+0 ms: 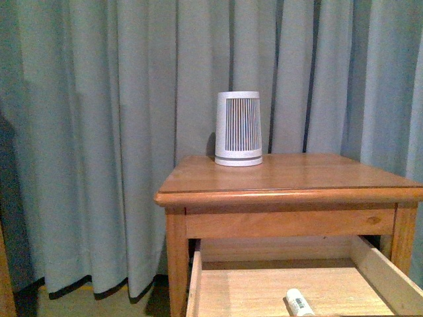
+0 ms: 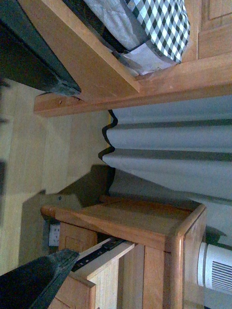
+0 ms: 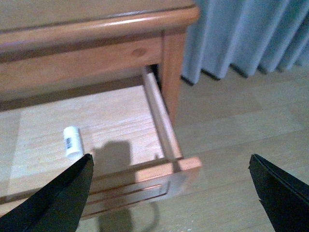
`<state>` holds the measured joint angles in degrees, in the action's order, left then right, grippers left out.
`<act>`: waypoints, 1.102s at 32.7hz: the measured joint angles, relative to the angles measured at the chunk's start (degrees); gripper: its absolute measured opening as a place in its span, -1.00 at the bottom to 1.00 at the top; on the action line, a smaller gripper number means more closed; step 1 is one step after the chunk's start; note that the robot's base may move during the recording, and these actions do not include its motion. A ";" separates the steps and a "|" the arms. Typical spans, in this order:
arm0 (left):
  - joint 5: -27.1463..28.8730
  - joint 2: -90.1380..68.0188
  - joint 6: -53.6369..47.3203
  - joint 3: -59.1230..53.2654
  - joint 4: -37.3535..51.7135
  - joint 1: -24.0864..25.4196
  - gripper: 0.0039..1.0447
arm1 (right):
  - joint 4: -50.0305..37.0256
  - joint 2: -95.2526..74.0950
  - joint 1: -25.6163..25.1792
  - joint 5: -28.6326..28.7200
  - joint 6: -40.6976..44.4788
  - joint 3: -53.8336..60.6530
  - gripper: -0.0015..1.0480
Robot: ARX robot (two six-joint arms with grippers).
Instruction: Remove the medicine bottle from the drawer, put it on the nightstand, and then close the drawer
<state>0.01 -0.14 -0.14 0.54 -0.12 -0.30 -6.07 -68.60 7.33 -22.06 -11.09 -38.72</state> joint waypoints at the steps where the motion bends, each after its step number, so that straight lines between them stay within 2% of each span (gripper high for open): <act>1: 0.02 0.00 0.00 0.00 0.00 0.00 0.88 | 0.61 -2.36 0.11 0.61 -0.15 -2.01 0.87; 7: 0.02 0.00 0.00 0.00 0.00 0.00 0.88 | 6.05 -21.27 0.90 5.20 -1.22 -18.88 0.87; 16: 0.02 0.00 0.00 0.00 0.00 0.00 0.88 | 10.03 -43.52 3.30 6.80 1.66 -36.30 0.87; 36: 0.02 0.00 0.00 0.00 0.00 0.00 0.88 | 8.28 -59.08 5.46 8.41 3.21 -44.44 0.87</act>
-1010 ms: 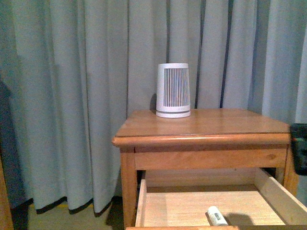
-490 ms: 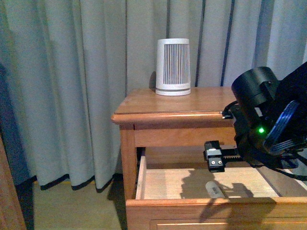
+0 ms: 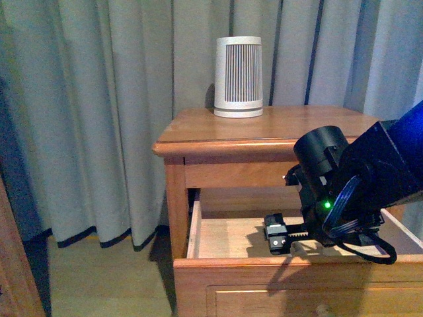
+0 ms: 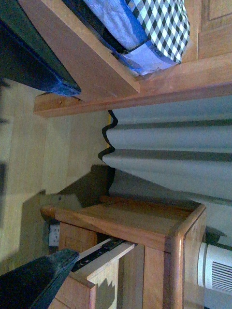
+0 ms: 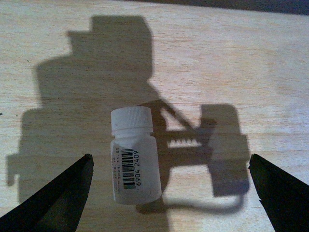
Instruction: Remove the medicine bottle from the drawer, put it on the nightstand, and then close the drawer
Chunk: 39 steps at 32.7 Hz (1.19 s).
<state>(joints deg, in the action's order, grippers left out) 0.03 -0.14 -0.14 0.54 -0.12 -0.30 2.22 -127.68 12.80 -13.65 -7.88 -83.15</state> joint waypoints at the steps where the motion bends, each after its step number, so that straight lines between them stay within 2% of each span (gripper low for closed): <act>1: 0.00 0.00 0.00 0.00 0.00 0.00 0.88 | -0.09 -0.55 0.00 -0.02 -0.02 -0.37 0.87; 16: 0.00 0.00 0.00 0.00 0.00 0.00 0.88 | 1.64 -7.69 0.87 1.11 -0.90 -7.61 0.84; 22: 0.00 0.00 0.00 0.00 0.00 0.00 0.88 | 1.68 -8.55 1.20 1.51 -1.40 -8.28 0.50; 33: 0.00 0.00 0.00 0.00 0.00 0.00 0.88 | 1.20 -8.79 1.05 1.57 -1.66 -8.39 -0.32; 35: 0.00 0.00 0.02 0.00 0.00 0.00 0.88 | 1.18 -8.79 0.94 1.42 -1.79 -8.39 -0.40; 39: 0.00 0.00 0.00 0.00 0.00 0.00 0.88 | 1.36 -8.28 0.83 0.90 -2.78 -8.02 -0.42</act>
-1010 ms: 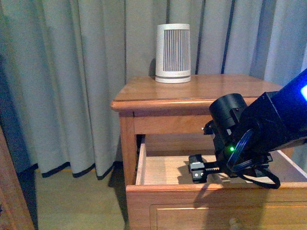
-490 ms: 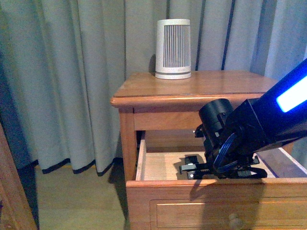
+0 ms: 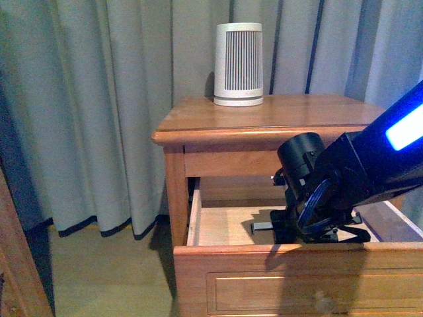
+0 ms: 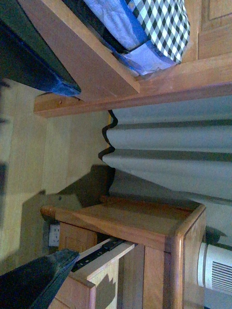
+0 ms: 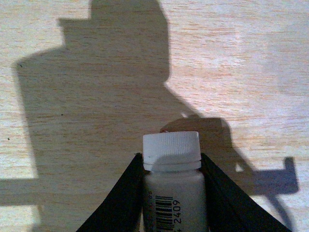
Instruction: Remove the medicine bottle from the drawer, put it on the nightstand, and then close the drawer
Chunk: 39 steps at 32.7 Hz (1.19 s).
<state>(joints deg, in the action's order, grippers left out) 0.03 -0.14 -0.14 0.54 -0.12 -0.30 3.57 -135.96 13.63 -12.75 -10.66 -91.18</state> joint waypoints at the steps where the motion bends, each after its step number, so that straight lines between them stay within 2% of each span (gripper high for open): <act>1: 0.00 0.00 0.00 0.00 0.00 0.00 0.88 | 0.39 0.50 0.00 -0.09 -0.52 0.20 -0.42; 7: 0.00 0.00 0.00 0.00 0.00 0.00 0.88 | 5.07 7.48 0.70 0.85 -6.05 1.77 -0.42; 14: 0.00 0.00 0.00 0.00 0.00 0.00 0.88 | 9.38 21.29 4.04 2.10 -12.72 8.90 -0.42; 17: 0.00 0.00 0.00 0.00 0.00 0.00 0.88 | 10.34 25.46 5.29 2.69 -13.62 12.00 -0.42; 21: 0.00 0.00 0.00 0.00 0.00 0.00 0.88 | 9.60 31.17 5.44 0.11 -11.52 12.20 -0.42; 29: 0.00 0.00 0.00 0.00 0.00 0.00 0.88 | 12.83 30.58 -0.31 -3.87 -4.28 -4.68 -0.42; 39: 0.00 0.00 0.00 0.00 0.00 0.00 0.88 | 23.32 8.09 -7.89 -8.11 -1.29 -34.67 -0.42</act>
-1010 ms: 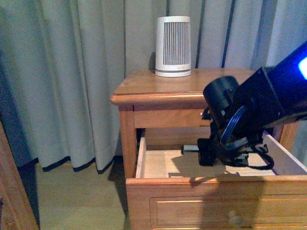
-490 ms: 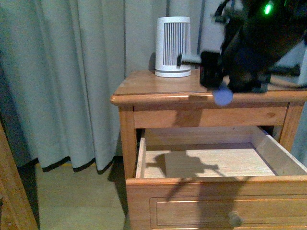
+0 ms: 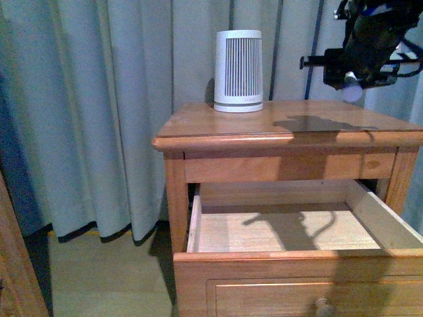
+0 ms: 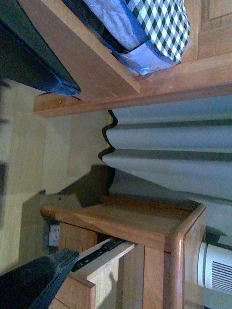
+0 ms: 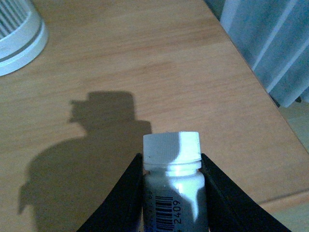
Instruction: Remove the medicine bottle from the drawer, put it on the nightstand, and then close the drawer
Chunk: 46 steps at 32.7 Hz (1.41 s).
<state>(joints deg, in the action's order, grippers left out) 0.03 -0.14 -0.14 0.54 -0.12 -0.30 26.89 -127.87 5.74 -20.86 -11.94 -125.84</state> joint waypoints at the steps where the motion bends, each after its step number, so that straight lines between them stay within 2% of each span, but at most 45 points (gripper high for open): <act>1: 0.00 0.00 0.00 0.00 0.00 0.00 0.88 | 0.15 -2.27 -0.31 -0.74 0.00 -2.54 -0.42; 12: 0.00 0.00 0.00 0.00 0.00 0.00 0.88 | 1.36 -11.87 -0.26 -3.56 0.72 -15.52 -0.38; 15: 0.00 0.00 0.00 0.00 0.00 0.00 0.88 | 1.27 -12.35 -0.17 -3.82 0.85 -16.02 -0.07; 21: 0.00 0.00 0.00 0.00 0.00 0.00 0.88 | -1.49 -12.35 -0.13 -3.52 1.11 -14.80 0.35; 26: -0.02 0.00 0.00 0.00 0.00 0.00 0.88 | -5.07 -10.97 -0.26 -2.64 1.09 -11.13 0.83; 28: 0.00 0.00 0.00 0.00 0.00 0.00 0.88 | -6.23 -9.97 -0.35 -2.29 0.98 -9.53 0.90; 32: 0.00 0.00 0.02 0.00 0.00 0.00 0.88 | -12.55 -3.48 -0.44 -2.51 0.83 -1.05 0.87; 38: 0.00 0.00 0.00 0.00 0.00 0.00 0.88 | -18.73 15.69 -1.36 -7.02 -4.20 19.28 0.87; 42: 0.00 0.00 0.00 0.00 0.00 0.00 0.88 | -26.91 34.53 -2.21 -10.47 -5.66 41.62 0.87; 46: 0.00 0.00 0.00 0.00 0.00 0.00 0.88 | -27.63 50.84 0.39 -7.72 -8.31 64.89 0.87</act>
<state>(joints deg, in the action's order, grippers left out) 0.03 -0.14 -0.14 0.54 -0.12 -0.30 -0.73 -77.03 6.13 -28.58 -20.25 -60.95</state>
